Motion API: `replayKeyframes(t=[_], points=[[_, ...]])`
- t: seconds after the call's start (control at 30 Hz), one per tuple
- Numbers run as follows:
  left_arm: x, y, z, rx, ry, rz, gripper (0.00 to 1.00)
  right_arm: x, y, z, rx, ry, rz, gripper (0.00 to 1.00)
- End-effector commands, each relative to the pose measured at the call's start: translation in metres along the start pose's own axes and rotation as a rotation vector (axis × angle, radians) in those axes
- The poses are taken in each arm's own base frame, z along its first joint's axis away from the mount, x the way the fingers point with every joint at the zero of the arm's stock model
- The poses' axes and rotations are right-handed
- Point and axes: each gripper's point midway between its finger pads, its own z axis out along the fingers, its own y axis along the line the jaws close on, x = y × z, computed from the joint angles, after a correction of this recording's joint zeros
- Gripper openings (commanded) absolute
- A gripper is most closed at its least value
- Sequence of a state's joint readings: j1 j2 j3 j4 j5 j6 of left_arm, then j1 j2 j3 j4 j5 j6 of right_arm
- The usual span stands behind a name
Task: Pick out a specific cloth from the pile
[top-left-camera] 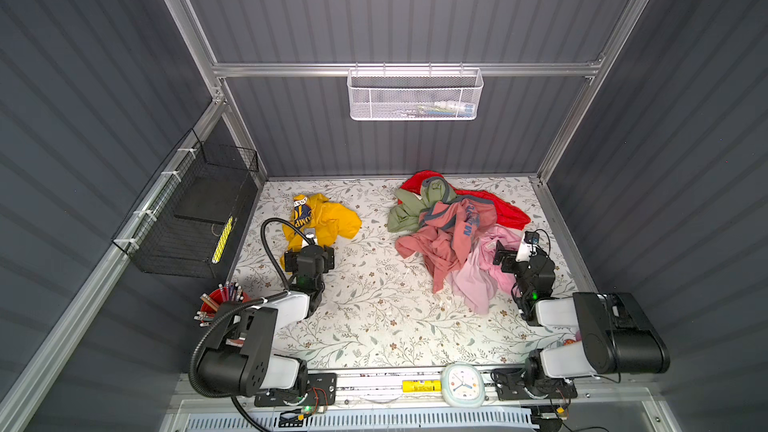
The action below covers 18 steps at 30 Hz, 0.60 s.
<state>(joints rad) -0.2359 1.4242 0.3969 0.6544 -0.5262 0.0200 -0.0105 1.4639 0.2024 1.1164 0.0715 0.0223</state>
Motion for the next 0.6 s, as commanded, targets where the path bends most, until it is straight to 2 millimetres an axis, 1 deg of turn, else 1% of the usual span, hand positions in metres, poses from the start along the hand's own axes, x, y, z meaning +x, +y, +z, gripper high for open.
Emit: replayKeyframes(t=[0.0,0.1,0.2,0.33,0.43,0.5,0.53,0.57], points=[[-0.012,0.005,0.007,-0.048,-0.077,-0.007,1.0,-0.024,0.001,-0.001,-0.008,-0.083,0.001,0.99],[-0.013,0.0,0.013,-0.037,-0.092,0.0,1.0,-0.024,0.004,0.006,-0.025,-0.074,-0.009,0.99],[-0.016,-0.004,0.018,-0.025,-0.121,-0.009,1.0,-0.022,0.005,0.012,-0.031,-0.03,-0.012,0.99],[-0.008,-0.012,0.027,0.011,-0.135,0.003,1.0,-0.022,0.005,0.015,-0.034,-0.016,-0.009,0.99],[-0.003,-0.011,0.029,0.06,-0.105,-0.03,1.0,-0.021,0.005,0.015,-0.037,-0.013,-0.007,0.99],[0.007,-0.006,0.034,0.084,-0.099,-0.071,1.0,-0.021,0.005,0.016,-0.04,-0.01,-0.005,0.99],[0.004,-0.002,0.038,0.079,-0.131,-0.089,1.0,-0.021,0.005,0.016,-0.041,-0.008,-0.003,0.99],[0.009,-0.001,0.041,0.081,-0.092,-0.101,1.0,-0.021,0.005,0.016,-0.044,-0.005,-0.002,0.99]])
